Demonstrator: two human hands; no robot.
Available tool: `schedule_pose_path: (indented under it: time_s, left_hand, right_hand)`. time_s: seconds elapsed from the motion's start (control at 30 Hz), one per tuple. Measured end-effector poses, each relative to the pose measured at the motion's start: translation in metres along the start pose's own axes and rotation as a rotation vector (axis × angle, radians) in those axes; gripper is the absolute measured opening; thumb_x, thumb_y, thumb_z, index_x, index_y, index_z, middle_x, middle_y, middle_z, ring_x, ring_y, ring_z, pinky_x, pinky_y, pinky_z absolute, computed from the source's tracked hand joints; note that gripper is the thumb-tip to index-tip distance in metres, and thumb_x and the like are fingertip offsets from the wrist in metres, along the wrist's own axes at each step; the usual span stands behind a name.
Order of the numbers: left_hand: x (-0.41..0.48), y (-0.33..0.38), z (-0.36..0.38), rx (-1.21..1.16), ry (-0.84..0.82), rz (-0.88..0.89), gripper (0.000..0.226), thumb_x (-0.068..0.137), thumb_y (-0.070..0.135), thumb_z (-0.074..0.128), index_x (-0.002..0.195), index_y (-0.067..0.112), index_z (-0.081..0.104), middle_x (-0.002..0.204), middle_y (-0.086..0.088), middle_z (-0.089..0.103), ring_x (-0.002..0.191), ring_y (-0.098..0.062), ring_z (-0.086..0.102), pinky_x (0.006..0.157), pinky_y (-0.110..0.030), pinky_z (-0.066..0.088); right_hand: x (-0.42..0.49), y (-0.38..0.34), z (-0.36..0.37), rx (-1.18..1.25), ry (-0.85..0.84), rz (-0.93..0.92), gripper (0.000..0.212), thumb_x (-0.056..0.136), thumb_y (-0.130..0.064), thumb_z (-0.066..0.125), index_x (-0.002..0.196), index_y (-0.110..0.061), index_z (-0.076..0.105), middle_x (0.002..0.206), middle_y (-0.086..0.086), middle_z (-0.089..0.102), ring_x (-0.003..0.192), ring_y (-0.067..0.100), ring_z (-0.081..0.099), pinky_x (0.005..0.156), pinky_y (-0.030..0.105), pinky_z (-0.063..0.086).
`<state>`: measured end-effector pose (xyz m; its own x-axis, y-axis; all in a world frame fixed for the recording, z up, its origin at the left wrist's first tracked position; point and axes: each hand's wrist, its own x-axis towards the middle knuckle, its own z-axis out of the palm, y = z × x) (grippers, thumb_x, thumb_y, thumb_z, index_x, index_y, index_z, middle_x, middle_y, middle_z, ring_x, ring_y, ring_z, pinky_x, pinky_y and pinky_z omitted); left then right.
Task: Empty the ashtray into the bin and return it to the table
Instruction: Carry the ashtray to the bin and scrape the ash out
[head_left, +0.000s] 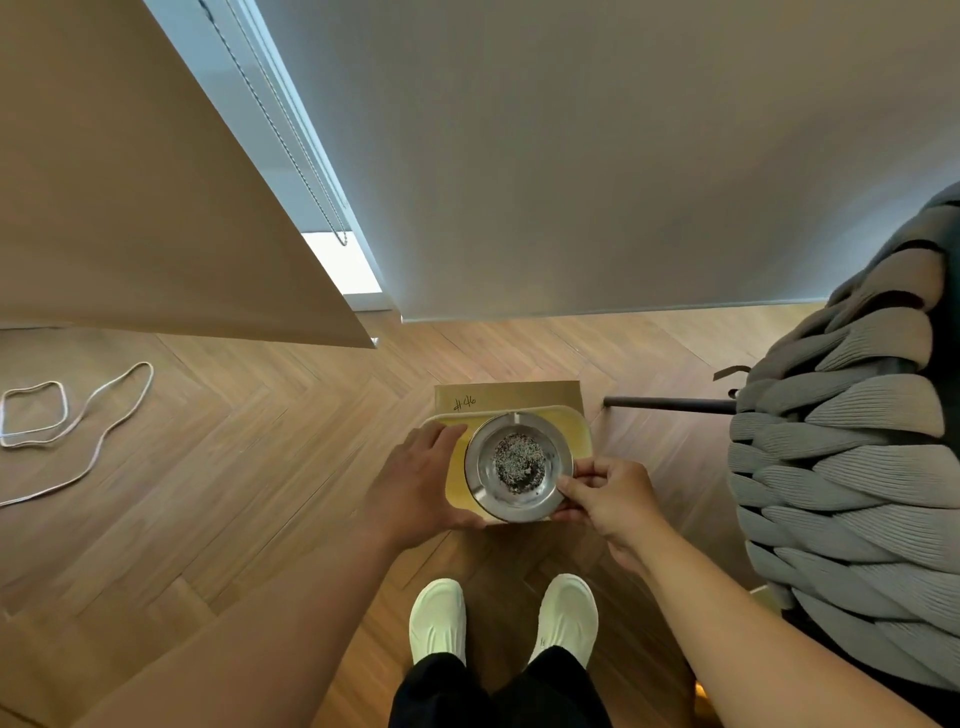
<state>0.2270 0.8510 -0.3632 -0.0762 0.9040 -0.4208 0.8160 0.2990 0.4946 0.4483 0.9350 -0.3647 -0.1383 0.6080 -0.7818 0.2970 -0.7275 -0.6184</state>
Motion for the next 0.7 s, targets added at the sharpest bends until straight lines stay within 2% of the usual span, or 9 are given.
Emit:
schedule_pose_path:
  time_s: [0.13, 0.23, 0.33, 0.43, 0.7]
  left_hand:
    - [0.017, -0.025, 0.016, 0.107, 0.017, 0.01, 0.12, 0.054, 0.062, 0.084, 0.15, 0.024, 0.023, 0.155, 0.0, 0.028, 0.141, -0.022, 0.024, 0.115, -0.039, 0.026]
    - [0.025, -0.042, 0.028, 0.16, -0.016, 0.001, 0.13, 0.05, 0.067, 0.083, 0.152, 0.028, 0.011, 0.162, -0.001, 0.013, 0.148, -0.023, 0.009, 0.119, -0.041, 0.016]
    - [0.029, -0.056, 0.04, 0.205, -0.042, -0.002, 0.142, 0.047, 0.073, 0.08, 0.152, 0.029, -0.005, 0.165, -0.002, -0.008, 0.151, -0.025, -0.004, 0.119, -0.039, 0.004]
    - [0.034, -0.064, 0.048, 0.224, -0.06, 0.007, 0.152, 0.044, 0.078, 0.078, 0.151, 0.03, -0.019, 0.164, -0.001, -0.018, 0.151, -0.025, -0.01, 0.116, -0.037, -0.003]
    - [0.04, -0.066, 0.055, 0.299, -0.075, 0.012, 0.159, 0.046, 0.074, 0.081, 0.145, 0.023, -0.033, 0.163, -0.004, -0.021, 0.15, -0.025, -0.012, 0.119, -0.037, 0.0]
  right_hand:
    - [0.03, 0.015, 0.002, 0.0, 0.003, 0.001, 0.008, 0.089, 0.005, 0.068, 0.095, 0.001, 0.066, 0.07, 0.01, 0.073, 0.057, 0.019, 0.073, 0.052, 0.027, 0.061]
    - [0.046, 0.022, 0.003, -0.007, 0.0, -0.003, 0.008, 0.089, 0.004, 0.069, 0.091, -0.003, 0.065, 0.061, 0.003, 0.073, 0.056, 0.017, 0.073, 0.052, 0.026, 0.061]
    - [0.057, 0.027, 0.004, -0.023, -0.002, -0.008, 0.009, 0.088, 0.004, 0.069, 0.09, -0.004, 0.065, 0.062, 0.004, 0.073, 0.056, 0.018, 0.073, 0.053, 0.027, 0.061]
    - [0.064, 0.03, 0.003, -0.03, 0.006, -0.017, 0.009, 0.089, 0.005, 0.068, 0.089, -0.004, 0.065, 0.068, 0.008, 0.072, 0.056, 0.018, 0.073, 0.052, 0.028, 0.061]
    - [0.074, 0.033, -0.003, -0.079, 0.003, -0.046, 0.008, 0.09, 0.003, 0.068, 0.096, -0.002, 0.066, 0.077, 0.013, 0.072, 0.062, 0.02, 0.075, 0.058, 0.031, 0.062]
